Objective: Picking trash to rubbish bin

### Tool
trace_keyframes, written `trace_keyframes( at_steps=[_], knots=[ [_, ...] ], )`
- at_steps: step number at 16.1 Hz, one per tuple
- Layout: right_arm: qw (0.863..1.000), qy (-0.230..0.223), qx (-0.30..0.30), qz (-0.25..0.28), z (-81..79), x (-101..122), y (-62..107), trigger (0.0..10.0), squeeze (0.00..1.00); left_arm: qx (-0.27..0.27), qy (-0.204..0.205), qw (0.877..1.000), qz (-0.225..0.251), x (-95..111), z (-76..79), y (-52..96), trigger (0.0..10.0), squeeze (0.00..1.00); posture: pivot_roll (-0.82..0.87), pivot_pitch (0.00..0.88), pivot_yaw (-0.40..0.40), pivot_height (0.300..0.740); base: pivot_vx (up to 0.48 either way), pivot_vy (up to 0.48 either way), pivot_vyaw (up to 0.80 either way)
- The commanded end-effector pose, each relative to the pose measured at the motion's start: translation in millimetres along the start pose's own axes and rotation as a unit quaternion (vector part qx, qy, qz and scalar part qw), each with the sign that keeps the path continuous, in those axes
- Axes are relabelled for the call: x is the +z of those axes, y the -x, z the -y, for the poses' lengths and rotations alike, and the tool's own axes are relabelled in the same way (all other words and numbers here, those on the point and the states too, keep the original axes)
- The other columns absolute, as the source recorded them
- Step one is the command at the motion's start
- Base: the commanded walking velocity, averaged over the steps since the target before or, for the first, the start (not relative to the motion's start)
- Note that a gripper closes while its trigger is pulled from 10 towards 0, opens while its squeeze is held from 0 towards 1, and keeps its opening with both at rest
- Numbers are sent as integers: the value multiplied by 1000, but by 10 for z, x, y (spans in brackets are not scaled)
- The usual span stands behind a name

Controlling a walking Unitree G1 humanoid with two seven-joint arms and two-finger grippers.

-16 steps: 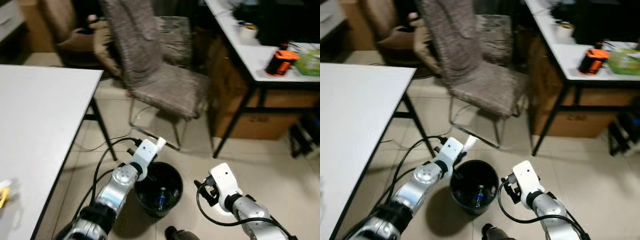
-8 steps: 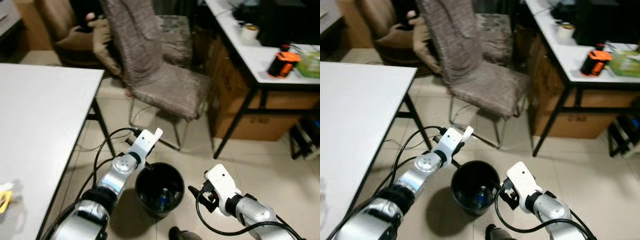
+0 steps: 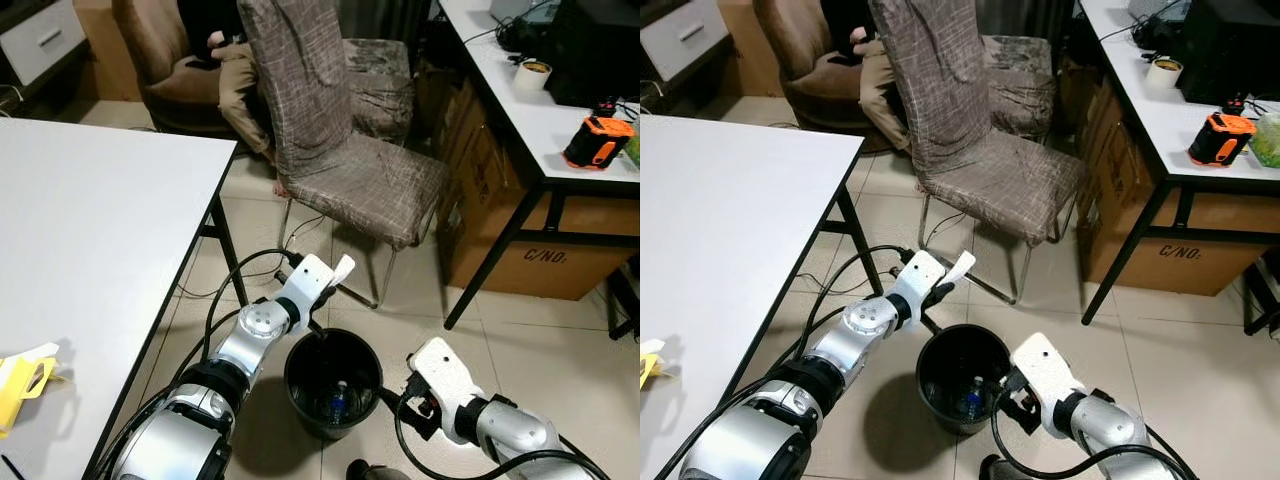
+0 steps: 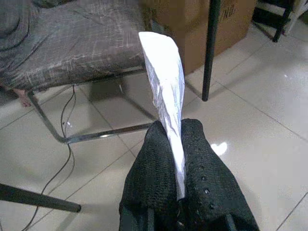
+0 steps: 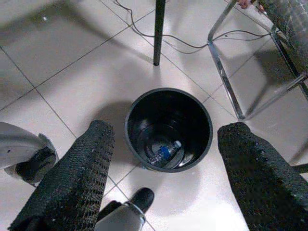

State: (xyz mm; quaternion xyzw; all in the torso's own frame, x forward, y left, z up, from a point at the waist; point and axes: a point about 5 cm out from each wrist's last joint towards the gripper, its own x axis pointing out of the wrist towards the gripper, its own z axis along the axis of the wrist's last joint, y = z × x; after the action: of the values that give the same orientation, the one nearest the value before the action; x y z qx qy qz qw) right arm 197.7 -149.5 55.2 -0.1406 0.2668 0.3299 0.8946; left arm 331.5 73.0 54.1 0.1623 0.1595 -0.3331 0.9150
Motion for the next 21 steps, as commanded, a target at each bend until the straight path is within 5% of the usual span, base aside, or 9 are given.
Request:
trace_keyframes(
  at_steps=[1, 2, 16, 17, 18, 21],
  knots=[
    [1000, 0, 6, 1, -19, 12, 22, 10000, 0, -11, -6, 1000, 8, 52, 10, -20, 10000, 565, -158, 57, 23, 740, 0, 0, 0],
    [1000, -1, 6, 1, -22, 13, 24, 10000, 0, -14, -9, 1000, 9, 56, 13, -20, 10000, 1000, -159, 55, 23, 740, 0, 0, 0],
    [1000, 9, 8, -7, -17, 8, 18, 10000, 0, -65, 51, 995, 57, 185, 160, -74, 10000, 1000, -161, 54, 25, 740, 0, 0, 0],
    [1000, 10, 7, -7, -15, 7, 18, 10000, 0, -52, 59, 995, 65, 199, 136, -70, 10000, 929, -160, 51, 26, 740, 0, 0, 0],
    [1000, 11, 2, -6, -8, 9, 17, 10000, 0, -37, 67, 995, 71, 199, 102, -57, 10000, 0, -159, 48, 28, 740, 0, 0, 0],
    [994, -10, -108, 32, 143, 120, -6, 10000, 0, 20, 98, 989, 106, 61, -79, 184, 10000, 0, -140, 34, 41, 740, 0, 0, 0]
  ],
)
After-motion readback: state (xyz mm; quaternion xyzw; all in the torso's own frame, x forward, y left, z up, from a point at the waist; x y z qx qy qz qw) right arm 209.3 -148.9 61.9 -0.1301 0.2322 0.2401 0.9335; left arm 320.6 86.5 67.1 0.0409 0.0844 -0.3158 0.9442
